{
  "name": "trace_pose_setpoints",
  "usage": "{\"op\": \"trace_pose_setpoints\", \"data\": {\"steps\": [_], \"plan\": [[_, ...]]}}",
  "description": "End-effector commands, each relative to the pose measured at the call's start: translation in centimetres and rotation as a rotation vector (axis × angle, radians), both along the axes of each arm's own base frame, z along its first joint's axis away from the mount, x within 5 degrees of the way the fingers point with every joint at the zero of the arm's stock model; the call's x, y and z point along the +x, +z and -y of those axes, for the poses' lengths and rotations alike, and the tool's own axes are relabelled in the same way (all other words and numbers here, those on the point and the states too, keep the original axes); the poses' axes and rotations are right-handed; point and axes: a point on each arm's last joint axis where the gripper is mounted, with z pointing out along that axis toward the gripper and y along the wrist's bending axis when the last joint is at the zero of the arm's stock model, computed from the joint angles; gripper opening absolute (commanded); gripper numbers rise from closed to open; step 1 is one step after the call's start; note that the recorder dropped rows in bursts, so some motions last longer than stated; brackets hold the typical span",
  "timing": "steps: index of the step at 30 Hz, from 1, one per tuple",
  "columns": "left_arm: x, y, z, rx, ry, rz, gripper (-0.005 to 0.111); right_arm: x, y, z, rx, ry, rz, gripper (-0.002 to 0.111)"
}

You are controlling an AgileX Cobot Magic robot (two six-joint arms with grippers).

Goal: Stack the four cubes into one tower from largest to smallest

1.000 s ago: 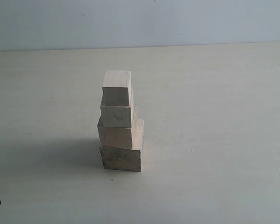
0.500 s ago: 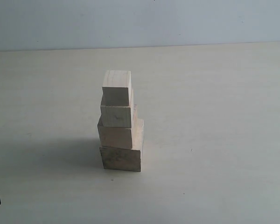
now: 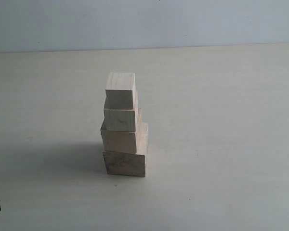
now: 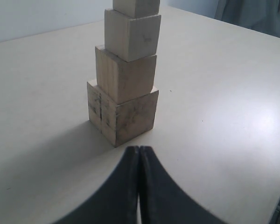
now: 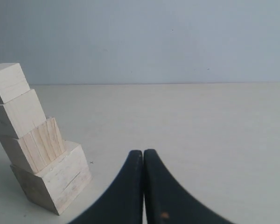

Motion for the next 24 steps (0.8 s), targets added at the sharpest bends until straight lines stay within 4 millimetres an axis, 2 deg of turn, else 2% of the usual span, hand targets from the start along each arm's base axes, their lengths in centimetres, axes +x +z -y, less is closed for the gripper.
{"op": "trace_pose_setpoints", "data": {"steps": [1, 20, 24], "plan": [[-0.01, 0.13, -0.01, -0.016, 0.003, 0.006, 0.0, -0.02, -0.18, 0.03, 0.004, -0.005, -0.003, 0.0], [-0.01, 0.13, -0.01, -0.016, 0.003, 0.006, 0.0, -0.02, -0.18, 0.03, 0.004, -0.005, -0.003, 0.0], [-0.01, 0.13, -0.01, -0.016, 0.003, 0.006, 0.0, 0.11, -0.14, 0.43, 0.012, -0.083, -0.001, 0.0]]}}
